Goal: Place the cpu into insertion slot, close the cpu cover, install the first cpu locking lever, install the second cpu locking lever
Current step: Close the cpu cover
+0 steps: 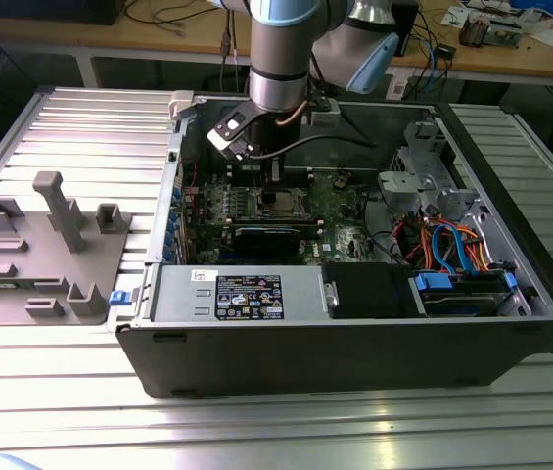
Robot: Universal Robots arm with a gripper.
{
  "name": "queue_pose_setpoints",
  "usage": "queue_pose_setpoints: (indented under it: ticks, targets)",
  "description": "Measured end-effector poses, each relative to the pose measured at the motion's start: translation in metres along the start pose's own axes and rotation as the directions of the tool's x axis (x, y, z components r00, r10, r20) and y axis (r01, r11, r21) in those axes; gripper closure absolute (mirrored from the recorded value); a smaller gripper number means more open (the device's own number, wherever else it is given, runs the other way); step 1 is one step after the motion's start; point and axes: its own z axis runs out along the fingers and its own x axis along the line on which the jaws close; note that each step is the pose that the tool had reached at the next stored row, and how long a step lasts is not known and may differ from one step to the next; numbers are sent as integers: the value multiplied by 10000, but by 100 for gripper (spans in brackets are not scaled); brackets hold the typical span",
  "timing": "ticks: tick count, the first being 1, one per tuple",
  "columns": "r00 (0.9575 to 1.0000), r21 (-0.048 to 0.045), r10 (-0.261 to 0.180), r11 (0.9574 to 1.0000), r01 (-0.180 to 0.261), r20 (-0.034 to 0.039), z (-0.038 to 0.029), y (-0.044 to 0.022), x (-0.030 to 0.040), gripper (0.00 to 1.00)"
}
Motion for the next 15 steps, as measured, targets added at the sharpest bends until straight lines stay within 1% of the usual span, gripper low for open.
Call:
queue_pose_setpoints:
  ticks: [5, 10, 12, 14, 15]
  targets:
    - [10000, 0, -3, 10000, 3, -1, 46, -5, 2, 89]
    - [10000, 0, -5, 10000, 5, 0, 51, -5, 3, 89]
    - [10000, -1, -5, 10000, 5, -2, 39, -5, 2, 89]
    - [10000, 0, -5, 10000, 5, 0, -11, -6, 0, 89]
    - [10000, 0, -5, 10000, 5, 0, -18, -6, -1, 89]
